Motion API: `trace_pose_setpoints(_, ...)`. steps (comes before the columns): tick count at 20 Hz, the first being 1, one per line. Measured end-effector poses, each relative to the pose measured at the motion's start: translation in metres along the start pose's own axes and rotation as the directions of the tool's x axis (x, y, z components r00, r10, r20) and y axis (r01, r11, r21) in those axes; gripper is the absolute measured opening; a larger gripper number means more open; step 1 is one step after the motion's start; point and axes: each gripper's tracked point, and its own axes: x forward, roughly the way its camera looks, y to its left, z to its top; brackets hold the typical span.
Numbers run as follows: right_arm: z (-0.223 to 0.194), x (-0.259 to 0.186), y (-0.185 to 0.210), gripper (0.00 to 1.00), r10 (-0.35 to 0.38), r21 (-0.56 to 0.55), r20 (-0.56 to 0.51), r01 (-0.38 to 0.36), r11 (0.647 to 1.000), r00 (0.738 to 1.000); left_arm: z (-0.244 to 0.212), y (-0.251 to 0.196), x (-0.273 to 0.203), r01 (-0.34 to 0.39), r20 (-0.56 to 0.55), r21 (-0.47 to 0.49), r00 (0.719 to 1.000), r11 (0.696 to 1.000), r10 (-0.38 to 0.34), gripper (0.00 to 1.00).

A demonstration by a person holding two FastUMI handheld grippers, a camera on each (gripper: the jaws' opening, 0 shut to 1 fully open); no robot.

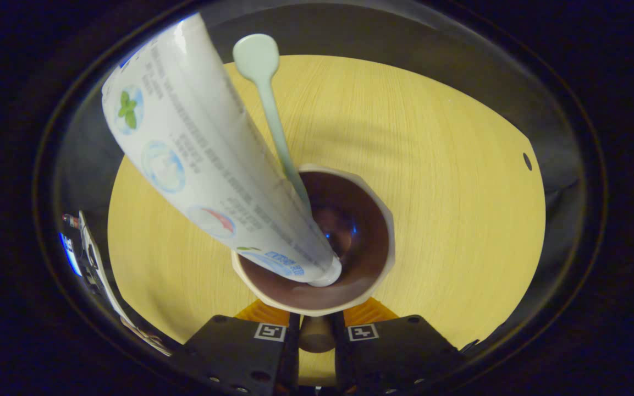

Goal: Put the toothbrush and toothpaste on the desktop into the cup, then pick up the cup and place it on the coaster on the desktop.

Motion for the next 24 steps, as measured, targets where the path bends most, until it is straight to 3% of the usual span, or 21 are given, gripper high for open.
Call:
trace_pose_setpoints(1,0.000,-0.001,0.002,0.28,0.012,0.007,0.006,-0.012,1.000,1.000,0.001,-0.001,-0.001,0.006,-0.001,0.004,1.000,1.000,-0.006,0.95)
trace_pose_setpoints(4,0.001,-0.008,0.004,0.57,0.018,0.004,0.028,-0.018,1.000,0.999,0.006,-0.008,-0.004,0.026,0.012,0.019,1.000,0.999,-0.027,0.95)
trace_pose_setpoints(8,-0.008,-0.020,0.002,0.79,0.036,0.027,0.070,-0.038,0.999,0.997,0.010,-0.026,-0.009,0.070,0.017,0.036,0.997,0.997,-0.070,0.95)
trace_pose_setpoints(12,-0.028,-0.041,-0.007,0.87,0.053,0.060,0.115,-0.060,0.996,0.992,0.014,-0.054,-0.015,0.135,0.019,0.032,0.991,0.990,-0.135,0.95)
trace_pose_setpoints(16,-0.042,-0.078,-0.040,0.88,0.027,0.093,0.213,-0.048,0.995,0.977,0.022,-0.089,-0.018,0.208,0.030,0.050,0.977,0.977,-0.210,0.95)
trace_pose_setpoints(20,-0.045,-0.136,-0.085,0.88,-0.017,0.109,0.383,-0.027,0.994,0.924,0.041,-0.126,-0.022,0.260,0.032,0.034,0.965,0.965,-0.261,0.95)
trace_pose_setpoints(22,-0.042,-0.172,-0.106,0.88,-0.033,0.124,0.482,-0.031,0.992,0.875,0.064,-0.145,-0.026,0.284,0.064,0.052,0.956,0.957,-0.287,0.95)
trace_pose_setpoints(24,-0.035,-0.210,-0.122,0.89,-0.039,0.132,0.588,-0.048,0.990,0.808,0.087,-0.165,-0.032,0.315,0.101,0.078,0.941,0.946,-0.322,0.95)
